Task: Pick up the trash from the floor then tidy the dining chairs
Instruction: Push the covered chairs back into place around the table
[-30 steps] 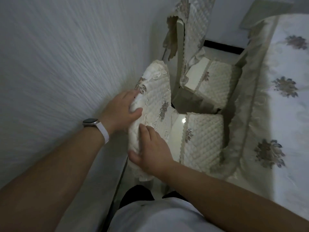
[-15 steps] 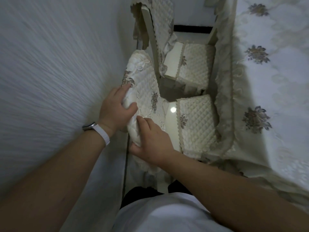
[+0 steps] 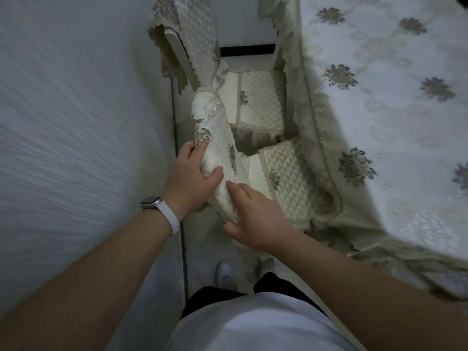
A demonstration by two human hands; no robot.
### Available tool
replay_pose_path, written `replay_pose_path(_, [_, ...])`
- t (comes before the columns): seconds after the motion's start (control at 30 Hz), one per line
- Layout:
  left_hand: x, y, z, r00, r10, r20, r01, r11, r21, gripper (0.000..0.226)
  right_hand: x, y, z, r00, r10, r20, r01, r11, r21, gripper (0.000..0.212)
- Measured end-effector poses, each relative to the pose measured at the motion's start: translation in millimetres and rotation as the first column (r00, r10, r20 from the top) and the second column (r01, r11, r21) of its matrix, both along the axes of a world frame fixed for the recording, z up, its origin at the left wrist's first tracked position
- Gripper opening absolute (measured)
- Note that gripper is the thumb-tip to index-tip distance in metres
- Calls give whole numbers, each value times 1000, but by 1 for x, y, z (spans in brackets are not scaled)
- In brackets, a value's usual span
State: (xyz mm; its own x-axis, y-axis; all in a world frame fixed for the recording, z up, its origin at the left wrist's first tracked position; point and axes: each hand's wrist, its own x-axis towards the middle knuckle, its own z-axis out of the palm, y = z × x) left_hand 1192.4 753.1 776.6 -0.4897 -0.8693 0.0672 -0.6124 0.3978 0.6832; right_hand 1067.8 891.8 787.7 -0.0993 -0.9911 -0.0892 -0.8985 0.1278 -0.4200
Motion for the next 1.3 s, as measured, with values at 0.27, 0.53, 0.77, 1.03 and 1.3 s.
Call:
replay_pose_path(0.27, [-21, 1, -1, 993, -121, 0, 121, 993, -6, 78, -30, 17, -2, 995, -96, 1, 96, 994, -49, 77])
replay_pose_path(0.53, [-13, -36, 11, 900, -374, 226, 426, 864, -267, 68, -35, 20, -9, 982, -182, 45, 186, 978, -90, 72])
replay_pose_path(0.77, [-6, -79, 1, 744, -522, 418, 669, 592, -451, 69, -25, 10, -14, 959, -282, 11, 282, 955, -90, 59])
replay_pose_path(1.03, [-40, -112, -14, 583, -702, 409, 796, 395, -458, 73, -6, -10, -16, 880, -470, -69, 452, 873, -182, 45])
replay_pose_path(1.3, [-69, -133, -13, 515, -780, 355, 775, 246, -582, 71, -6, -16, -17, 853, -513, -102, 473, 840, -267, 34])
